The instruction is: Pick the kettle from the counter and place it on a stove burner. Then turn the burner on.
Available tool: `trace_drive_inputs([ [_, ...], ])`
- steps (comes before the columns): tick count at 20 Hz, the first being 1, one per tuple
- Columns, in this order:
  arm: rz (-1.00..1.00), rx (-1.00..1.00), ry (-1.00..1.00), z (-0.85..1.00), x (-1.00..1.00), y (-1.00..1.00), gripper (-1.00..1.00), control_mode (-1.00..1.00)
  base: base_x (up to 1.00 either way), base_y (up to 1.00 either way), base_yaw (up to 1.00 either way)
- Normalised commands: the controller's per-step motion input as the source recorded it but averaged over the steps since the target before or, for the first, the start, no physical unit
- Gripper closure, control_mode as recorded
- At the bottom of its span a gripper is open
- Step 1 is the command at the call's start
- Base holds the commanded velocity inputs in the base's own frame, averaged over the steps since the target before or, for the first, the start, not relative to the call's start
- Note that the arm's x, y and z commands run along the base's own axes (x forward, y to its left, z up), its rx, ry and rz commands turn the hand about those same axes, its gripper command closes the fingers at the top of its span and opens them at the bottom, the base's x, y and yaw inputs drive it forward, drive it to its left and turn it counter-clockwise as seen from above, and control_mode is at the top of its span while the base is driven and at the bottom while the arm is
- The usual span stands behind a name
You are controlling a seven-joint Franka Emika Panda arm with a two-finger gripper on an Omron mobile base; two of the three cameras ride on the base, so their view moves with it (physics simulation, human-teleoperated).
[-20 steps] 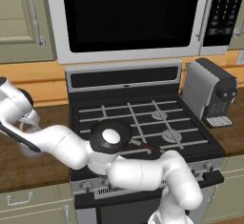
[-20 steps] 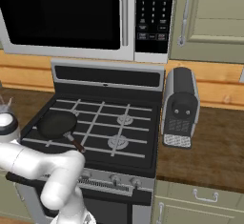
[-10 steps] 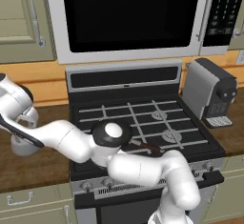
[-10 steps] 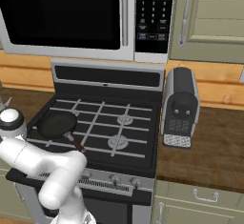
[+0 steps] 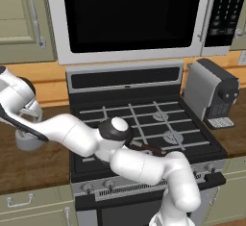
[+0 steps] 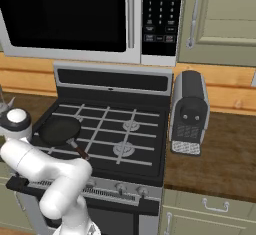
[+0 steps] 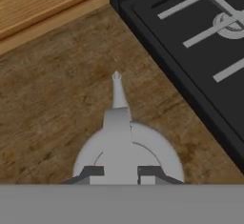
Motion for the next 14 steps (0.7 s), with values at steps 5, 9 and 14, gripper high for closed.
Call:
trace_drive_inputs([
  [5, 0.00, 0.00, -0.14, 0.05, -0.21, -0.47, 1.00, -1.00, 0.00, 0.00, 0.00],
  [9, 0.00, 0.00, -0.16, 0.06, -0.26, -0.54, 1.00, -1.00, 0.00, 0.00, 0.00],
  [14, 0.00, 0.01, -0.12, 0.00, -0.23, -0.67, 1.00, -1.00, 0.00, 0.00, 0.00],
])
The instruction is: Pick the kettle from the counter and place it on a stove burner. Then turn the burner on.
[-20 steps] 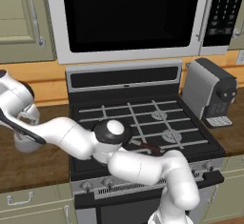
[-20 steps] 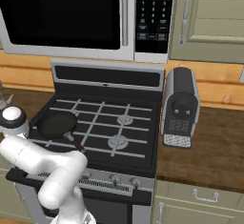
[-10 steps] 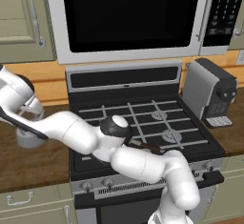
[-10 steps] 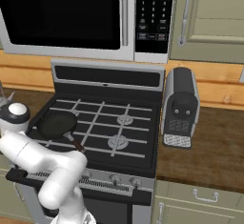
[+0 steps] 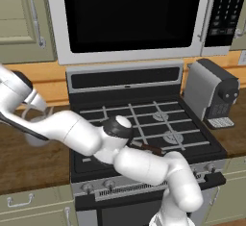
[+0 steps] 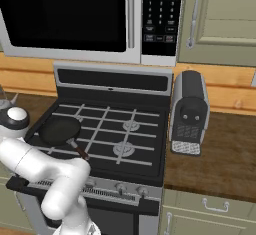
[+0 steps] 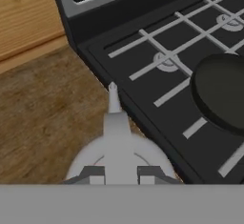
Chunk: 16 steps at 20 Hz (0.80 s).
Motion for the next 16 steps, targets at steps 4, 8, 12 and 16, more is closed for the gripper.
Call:
trace_drive_inputs([
  [4, 0.02, 0.02, -0.06, 0.00, -0.09, -0.70, 1.00, -1.00, 0.00, 0.00, 0.00],
  [8, 0.16, 0.00, -0.04, 0.00, -0.08, -0.59, 1.00, -1.00, 0.00, 0.00, 0.00],
  [12, 0.17, 0.03, -0.10, 0.00, -0.20, -0.68, 1.00, -1.00, 0.00, 0.00, 0.00],
  [16, 0.17, 0.09, -0.17, 0.00, -0.30, -0.76, 1.00, -1.00, 0.00, 0.00, 0.00],
])
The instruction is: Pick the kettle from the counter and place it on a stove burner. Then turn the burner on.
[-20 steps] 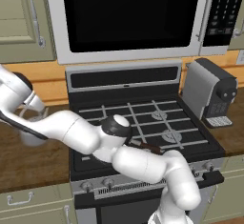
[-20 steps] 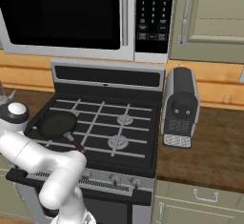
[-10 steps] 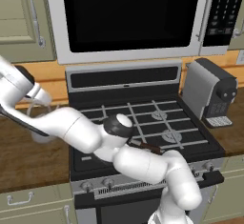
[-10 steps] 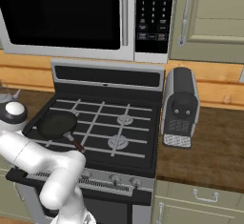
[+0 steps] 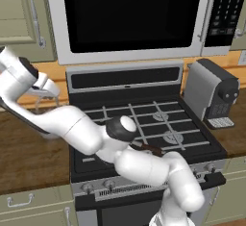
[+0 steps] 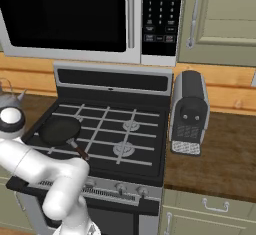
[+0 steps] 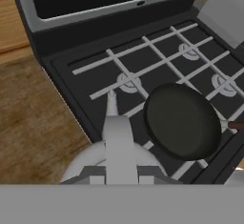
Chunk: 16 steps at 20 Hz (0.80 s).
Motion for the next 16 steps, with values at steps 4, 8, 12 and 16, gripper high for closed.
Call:
trace_drive_inputs([
  [4, 0.12, 0.16, -0.19, 0.00, -0.39, -0.91, 1.00, -1.00, 0.00, 0.00, 0.00],
  [8, 0.11, 0.19, -0.19, 0.00, -0.31, -0.93, 1.00, -1.00, 0.00, 0.00, 0.00],
  [12, 0.14, 0.17, -0.20, 0.00, -0.29, -0.93, 1.00, -1.00, 0.00, 0.00, 0.00],
  [16, 0.21, 0.15, -0.20, -0.04, -0.32, -0.98, 1.00, -1.00, 0.00, 0.00, 0.00],
])
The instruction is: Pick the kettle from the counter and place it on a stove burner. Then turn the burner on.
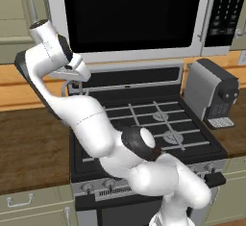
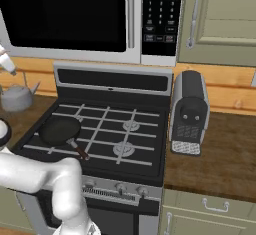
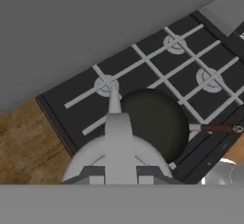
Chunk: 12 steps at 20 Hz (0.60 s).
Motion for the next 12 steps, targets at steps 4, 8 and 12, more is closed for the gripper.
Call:
trace_drive_inputs([
  [4, 0.23, 0.16, -0.23, -0.08, -0.36, -0.99, 1.00, -1.00, 0.00, 0.00, 0.00],
  [8, 0.23, 0.16, -0.22, -0.07, -0.34, -0.99, 1.00, -1.00, 0.00, 0.00, 0.00],
  [12, 0.24, 0.18, -0.18, -0.06, -0.31, -1.00, 1.00, -1.00, 0.00, 0.00, 0.00],
])
